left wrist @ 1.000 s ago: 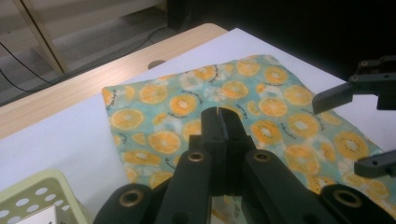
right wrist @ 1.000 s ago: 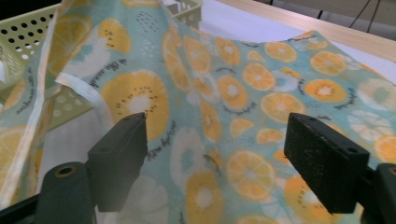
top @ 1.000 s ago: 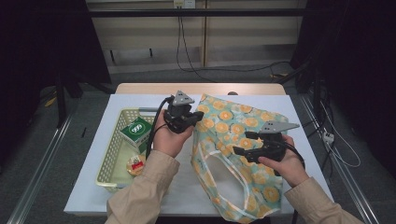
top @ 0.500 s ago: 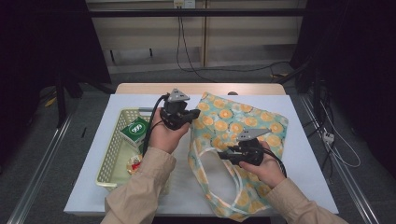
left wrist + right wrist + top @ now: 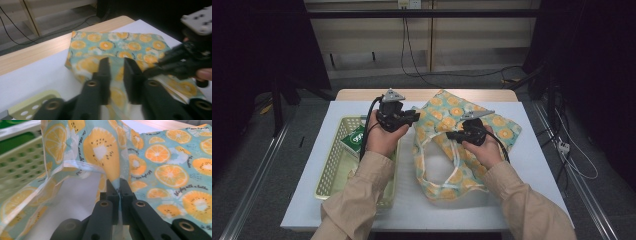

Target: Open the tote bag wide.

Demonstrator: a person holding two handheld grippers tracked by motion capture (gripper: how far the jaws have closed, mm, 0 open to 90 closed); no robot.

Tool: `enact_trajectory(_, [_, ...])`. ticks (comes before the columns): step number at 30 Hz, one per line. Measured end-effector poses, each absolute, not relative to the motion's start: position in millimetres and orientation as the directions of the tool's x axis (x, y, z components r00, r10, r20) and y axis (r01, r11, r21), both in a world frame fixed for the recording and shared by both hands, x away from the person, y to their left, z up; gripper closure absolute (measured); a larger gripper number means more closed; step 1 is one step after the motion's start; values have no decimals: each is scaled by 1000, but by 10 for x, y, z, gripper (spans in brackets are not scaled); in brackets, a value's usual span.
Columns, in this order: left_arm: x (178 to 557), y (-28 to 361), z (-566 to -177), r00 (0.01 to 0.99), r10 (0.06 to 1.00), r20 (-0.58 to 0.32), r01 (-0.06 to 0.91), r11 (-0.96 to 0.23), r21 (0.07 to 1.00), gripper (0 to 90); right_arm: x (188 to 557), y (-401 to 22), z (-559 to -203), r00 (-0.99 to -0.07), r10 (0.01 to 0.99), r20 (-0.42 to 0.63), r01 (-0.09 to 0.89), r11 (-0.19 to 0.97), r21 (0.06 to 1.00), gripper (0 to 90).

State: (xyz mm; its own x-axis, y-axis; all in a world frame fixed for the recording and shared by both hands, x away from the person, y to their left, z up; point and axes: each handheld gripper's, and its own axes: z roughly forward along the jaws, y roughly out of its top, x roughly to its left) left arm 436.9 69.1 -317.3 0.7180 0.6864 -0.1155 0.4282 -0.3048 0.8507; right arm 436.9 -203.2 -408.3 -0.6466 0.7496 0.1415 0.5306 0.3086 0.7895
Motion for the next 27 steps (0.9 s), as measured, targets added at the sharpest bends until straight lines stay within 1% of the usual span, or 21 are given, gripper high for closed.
enact_trajectory(2, [4337, 715, -3151, 723, 681, -120, 428, -304, 851, 621, 4449, -2024, -4122, -639, 751, 168, 554, 297, 778, 900])
enact_trajectory(3, [4318, 727, -3140, 727, 675, -122, 426, -305, 852, 570, 4465, -2021, -4140, -633, 756, 164, 558, 299, 774, 880])
enact_trajectory(4, [4297, 741, -3129, 729, 674, -123, 428, -308, 850, 496, 4469, -2017, -4160, -630, 758, 170, 566, 297, 769, 784])
enact_trajectory(6, [4246, 774, -3112, 736, 667, -117, 417, -310, 854, 409, 4443, -2002, -4171, -618, 771, 156, 571, 303, 763, 560])
enact_trajectory(7, [4219, 796, -3110, 742, 660, -118, 408, -306, 860, 371, 4413, -1990, -4159, -621, 769, 150, 570, 311, 760, 516])
enact_trajectory(8, [4192, 819, -3110, 747, 654, -120, 402, -301, 865, 321, 4366, -1983, -4133, -630, 762, 149, 561, 313, 767, 514])
enact_trajectory(9, [4166, 846, -3115, 750, 651, -122, 400, -298, 867, 285, 4313, -1974, -4101, -640, 754, 147, 548, 315, 775, 472])
enact_trajectory(10, [4144, 877, -3125, 754, 645, -126, 401, -300, 865, 259, 4258, -1960, -4058, -648, 748, 140, 542, 325, 775, 389])
enact_trajectory(11, [4124, 909, -3140, 754, 643, -134, 406, -296, 865, 238, 4200, -1944, -4012, -650, 750, 122, 531, 334, 778, 342])
enact_trajectory(13, [4081, 978, -3171, 751, 650, -120, 398, -301, 867, 203, 4082, -1917, -3924, -673, 732, 102, 507, 357, 784, 337])
enact_trajectory(15, [4034, 1056, -3199, 746, 655, -118, 400, -300, 866, 175, 3956, -1878, -3852, -694, 712, 111, 495, 360, 791, 305])
enact_trajectory(18, [3955, 1158, -3222, 740, 664, -111, 395, -295, 870, 135, 3751, -1768, -3805, -732, 674, 98, 469, 394, 791, 318])
enact_trajectory(22, [3851, 1271, -3216, 741, 665, -96, 386, -305, 871, 111, 3523, -1575, -3872, -777, 620, 113, 450, 421, 788, 347])
enact_trajectory(24, [3805, 1322, -3227, 742, 663, -96, 389, -309, 868, 100, 3446, -1489, -3926, -799, 590, 113, 437, 441, 784, 410])
enact_trajectory(25, [3784, 1340, -3239, 746, 660, -91, 389, -320, 864, 90, 3418, -1460, -3952, -803, 587, 100, 430, 454, 781, 415])
enact_trajectory(27, [3742, 1381, -3254, 748, 658, -86, 386, -326, 863, 80, 3416, -1466, -4000, -799, 596, 79, 428, 472, 771, 393])
